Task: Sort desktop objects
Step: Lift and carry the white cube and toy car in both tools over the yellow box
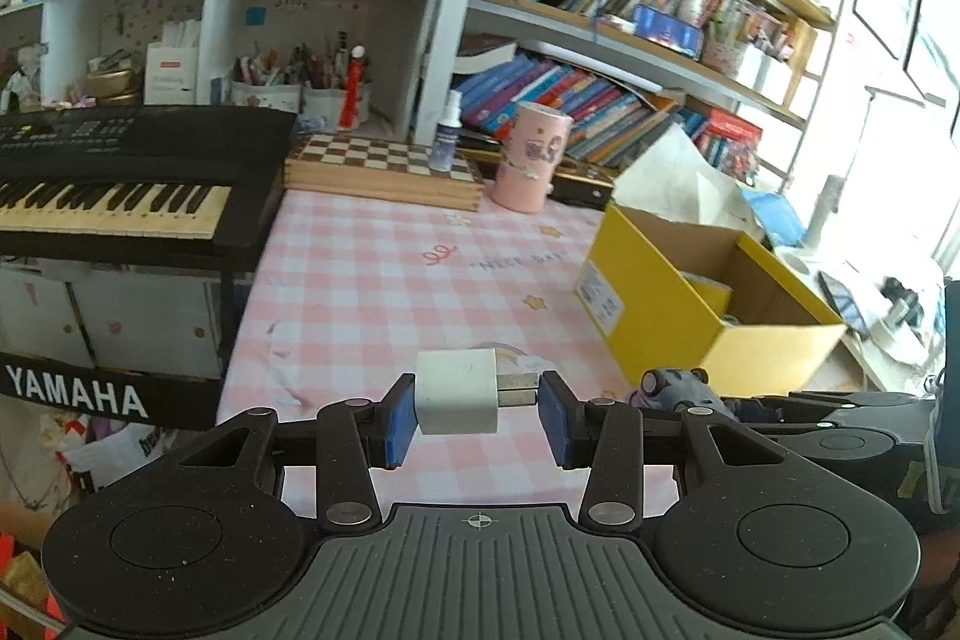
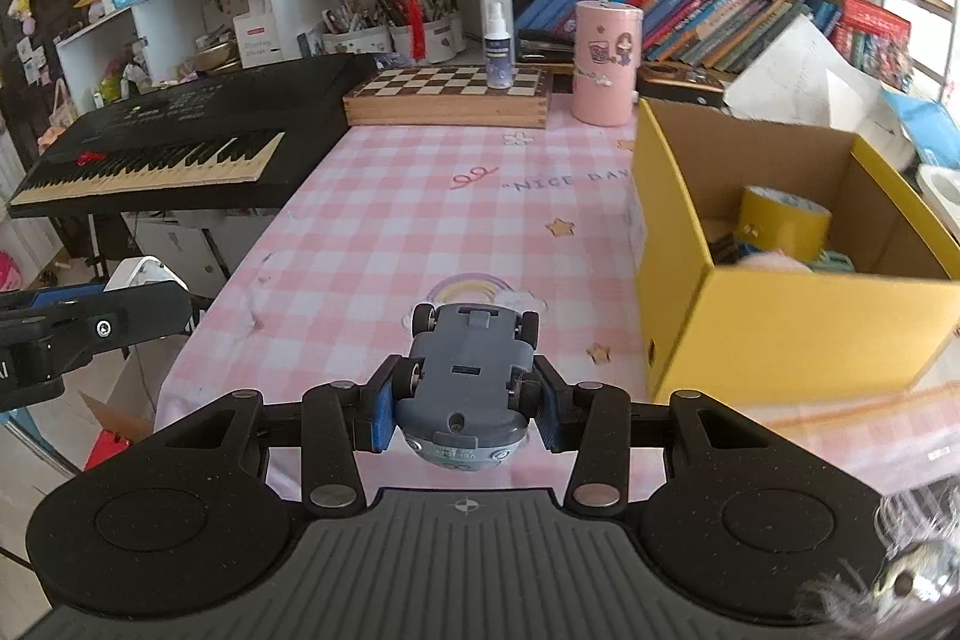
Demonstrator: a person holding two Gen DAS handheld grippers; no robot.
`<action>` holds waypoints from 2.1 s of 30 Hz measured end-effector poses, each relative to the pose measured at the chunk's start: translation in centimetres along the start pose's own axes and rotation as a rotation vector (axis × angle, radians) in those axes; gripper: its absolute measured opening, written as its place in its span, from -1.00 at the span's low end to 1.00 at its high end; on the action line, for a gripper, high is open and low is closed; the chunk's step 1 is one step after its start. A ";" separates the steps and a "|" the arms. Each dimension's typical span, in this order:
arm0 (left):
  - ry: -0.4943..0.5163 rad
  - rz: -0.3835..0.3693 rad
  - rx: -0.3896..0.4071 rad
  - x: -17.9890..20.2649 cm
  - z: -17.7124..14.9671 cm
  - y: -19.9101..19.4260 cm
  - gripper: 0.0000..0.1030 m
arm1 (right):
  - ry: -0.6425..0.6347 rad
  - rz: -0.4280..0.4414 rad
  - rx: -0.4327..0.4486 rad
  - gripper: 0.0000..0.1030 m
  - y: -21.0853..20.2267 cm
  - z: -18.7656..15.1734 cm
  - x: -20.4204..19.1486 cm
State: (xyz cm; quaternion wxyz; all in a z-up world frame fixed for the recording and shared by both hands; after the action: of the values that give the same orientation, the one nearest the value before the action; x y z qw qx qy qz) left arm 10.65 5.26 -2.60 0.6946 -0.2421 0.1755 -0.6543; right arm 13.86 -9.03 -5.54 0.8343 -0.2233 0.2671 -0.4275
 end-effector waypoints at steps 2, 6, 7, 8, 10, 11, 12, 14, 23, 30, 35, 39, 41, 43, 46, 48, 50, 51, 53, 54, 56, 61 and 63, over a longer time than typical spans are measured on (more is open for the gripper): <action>0.014 -0.014 0.002 0.3 -0.3 -0.5 -0.18 | 0.015 -0.014 0.007 -0.21 -0.8 -0.7 0.0; 0.041 -0.039 0.002 1.1 -1.0 -1.4 -0.18 | 0.044 -0.037 0.022 -0.21 -2.2 -1.8 0.1; 0.048 -0.045 0.002 1.3 -1.2 -1.7 -0.18 | 0.052 -0.043 0.026 -0.21 -2.6 -2.1 0.1; 0.054 -0.053 0.001 1.5 -1.4 -1.8 -0.18 | 0.059 -0.048 0.028 -0.21 -2.9 -2.4 0.1; 0.063 -0.068 -0.005 1.9 -1.8 -2.1 -0.18 | 0.068 -0.058 0.033 -0.21 -3.5 -2.9 0.1; 0.065 -0.076 -0.008 2.1 -2.0 -2.2 -0.18 | 0.073 -0.063 0.033 -0.21 -3.8 -3.3 0.1; 0.069 -0.088 -0.013 2.4 -2.1 -2.2 -0.18 | 0.077 -0.068 0.032 -0.21 -4.2 -3.6 0.2; 0.077 -0.108 -0.019 2.9 -2.4 -2.3 -0.18 | 0.085 -0.084 0.033 -0.21 -4.8 -4.2 0.4; 0.139 -0.220 -0.027 7.0 -3.2 -2.8 -0.18 | 0.158 -0.187 0.052 -0.21 -8.1 -6.0 2.8; 0.175 -0.290 -0.035 9.9 -3.7 -2.9 -0.18 | 0.204 -0.252 0.064 -0.21 -10.3 -7.1 4.5; 0.198 -0.319 -0.039 11.4 -3.8 -2.8 -0.18 | 0.230 -0.282 0.070 -0.21 -11.4 -7.7 5.8; 0.210 -0.330 -0.040 12.5 -3.8 -2.6 -0.18 | 0.247 -0.292 0.075 -0.21 -11.9 -8.1 6.6; 0.216 -0.337 -0.042 13.2 -3.8 -2.4 -0.18 | 0.254 -0.297 0.076 -0.21 -12.1 -8.2 7.1; 0.224 -0.346 -0.044 14.0 -3.8 -2.3 -0.18 | 0.260 -0.303 0.076 -0.21 -12.4 -8.3 7.7; 0.235 -0.356 -0.046 15.2 -3.8 -2.0 -0.18 | 0.273 -0.315 0.079 -0.21 -12.9 -8.3 8.7; 0.240 -0.360 -0.048 15.9 -3.7 -1.7 -0.18 | 0.281 -0.320 0.080 -0.21 -13.1 -8.4 9.5; 0.244 -0.363 -0.049 16.7 -3.6 -1.4 -0.18 | 0.285 -0.324 0.081 -0.21 -13.4 -8.3 10.2; 0.246 -0.363 -0.050 17.1 -3.6 -1.3 -0.18 | 0.287 -0.325 0.081 -0.21 -13.5 -8.3 10.6; 0.249 -0.362 -0.049 17.8 -3.3 -1.0 -0.18 | 0.293 -0.327 0.081 -0.21 -13.7 -8.2 11.4; 0.250 -0.361 -0.048 18.1 -3.2 -0.9 -0.18 | 0.295 -0.327 0.081 -0.21 -13.7 -8.1 11.8; 0.252 -0.359 -0.047 18.7 -3.0 -0.6 -0.18 | 0.296 -0.326 0.082 -0.21 -13.8 -7.8 12.6; 0.249 -0.351 -0.046 20.3 -2.6 0.2 -0.18 | 0.287 -0.315 0.077 -0.21 -13.7 -7.1 14.3; 0.246 -0.347 -0.047 20.8 -2.5 0.5 -0.18 | 0.283 -0.310 0.074 -0.21 -13.7 -6.8 14.9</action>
State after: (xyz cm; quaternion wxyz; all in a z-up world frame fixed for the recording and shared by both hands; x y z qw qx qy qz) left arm 11.42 -15.66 -3.44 0.5392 -0.2033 0.2299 -0.7843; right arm 8.70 -29.78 -6.28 0.7202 -0.1687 0.3281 -0.5875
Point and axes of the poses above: each gripper's, at about its wrist camera, not at the fingertips, and y roughly the way its jaws point, x to its right, z to its top, the point moved 10 cm from there along y, roughly the way its jaws point, and after that the axes turned 15 degrees about z, right-handed, at the moved point
